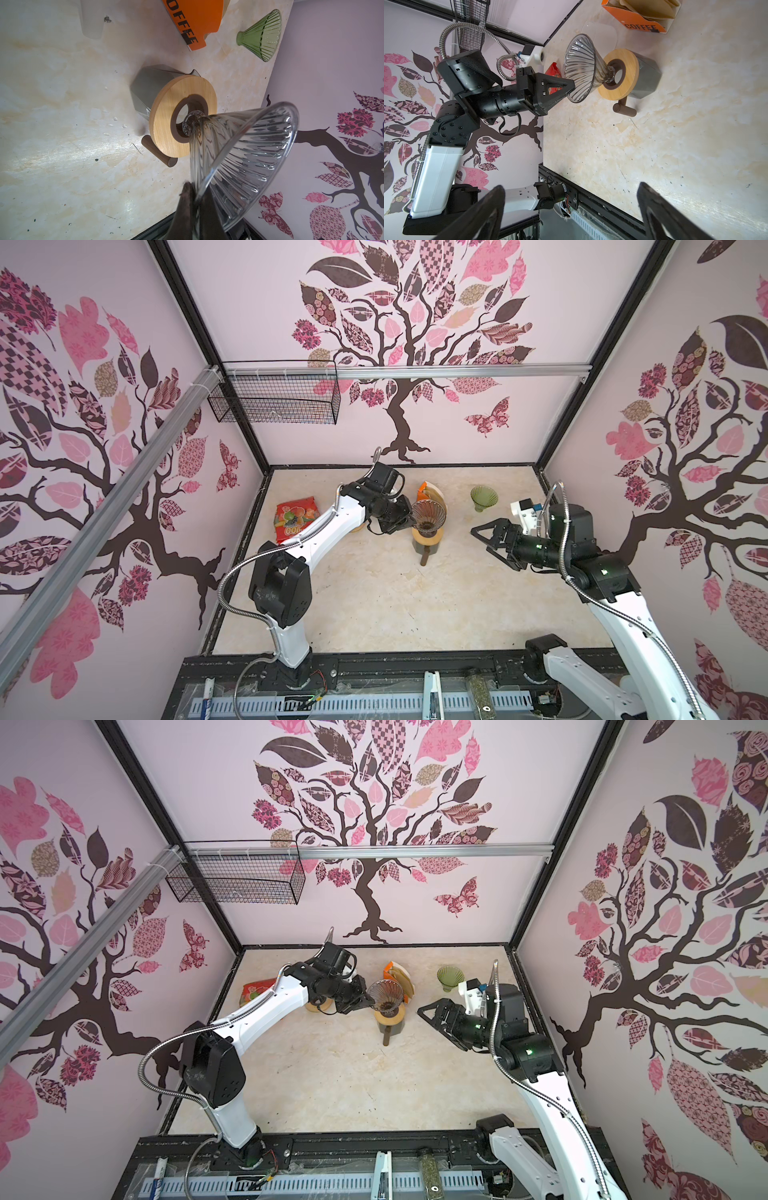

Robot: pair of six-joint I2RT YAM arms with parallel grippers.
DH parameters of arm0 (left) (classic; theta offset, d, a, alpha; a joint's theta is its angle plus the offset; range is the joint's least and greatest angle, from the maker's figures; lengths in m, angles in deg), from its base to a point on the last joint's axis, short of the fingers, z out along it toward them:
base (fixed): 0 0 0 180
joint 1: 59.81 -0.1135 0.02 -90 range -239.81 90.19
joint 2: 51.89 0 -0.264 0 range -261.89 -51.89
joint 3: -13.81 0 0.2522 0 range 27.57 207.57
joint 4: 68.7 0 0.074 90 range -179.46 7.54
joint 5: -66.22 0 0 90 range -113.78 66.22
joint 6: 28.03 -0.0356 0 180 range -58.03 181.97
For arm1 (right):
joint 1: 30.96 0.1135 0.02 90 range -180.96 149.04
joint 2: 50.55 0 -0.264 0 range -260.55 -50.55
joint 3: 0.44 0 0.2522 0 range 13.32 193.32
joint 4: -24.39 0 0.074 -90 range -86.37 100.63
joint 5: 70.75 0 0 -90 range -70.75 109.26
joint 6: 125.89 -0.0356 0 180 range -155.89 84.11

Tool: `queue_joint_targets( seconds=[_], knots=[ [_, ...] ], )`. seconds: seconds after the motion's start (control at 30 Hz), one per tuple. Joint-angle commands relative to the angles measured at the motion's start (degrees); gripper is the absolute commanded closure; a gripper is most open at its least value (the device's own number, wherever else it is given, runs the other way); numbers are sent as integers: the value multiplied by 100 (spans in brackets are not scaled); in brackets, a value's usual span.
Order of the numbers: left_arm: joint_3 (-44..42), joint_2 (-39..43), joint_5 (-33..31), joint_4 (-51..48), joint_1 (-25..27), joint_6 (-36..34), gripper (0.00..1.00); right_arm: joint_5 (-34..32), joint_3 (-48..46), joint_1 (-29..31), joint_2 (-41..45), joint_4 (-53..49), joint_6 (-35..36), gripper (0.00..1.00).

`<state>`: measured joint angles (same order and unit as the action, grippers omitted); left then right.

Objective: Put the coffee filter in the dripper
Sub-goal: 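Lift the glass dripper with the left gripper over the gray cup, then lower the dripper into the wooden ring while the right gripper moves toward it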

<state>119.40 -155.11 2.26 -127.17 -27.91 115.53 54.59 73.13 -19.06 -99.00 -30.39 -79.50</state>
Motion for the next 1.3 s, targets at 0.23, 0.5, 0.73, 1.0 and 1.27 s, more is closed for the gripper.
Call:
queue_joint_targets(
  seconds=[0.23,0.5,0.73,1.0,1.27],
  knots=[
    [357,-198,-111,75,98,-187,100,-261,280,-21,57,-168,224,0],
    [232,-293,-274,-8,167,-287,100,-418,387,-20,-70,-346,446,0],
    [281,-492,-392,-538,169,-551,100,-446,355,-19,-106,-319,472,0],
    [268,-507,-485,-1042,167,-832,100,-592,359,-20,-306,-304,650,0],
    [394,-423,-478,-1518,116,-1038,100,-590,331,-15,-413,-258,706,0]
  ],
)
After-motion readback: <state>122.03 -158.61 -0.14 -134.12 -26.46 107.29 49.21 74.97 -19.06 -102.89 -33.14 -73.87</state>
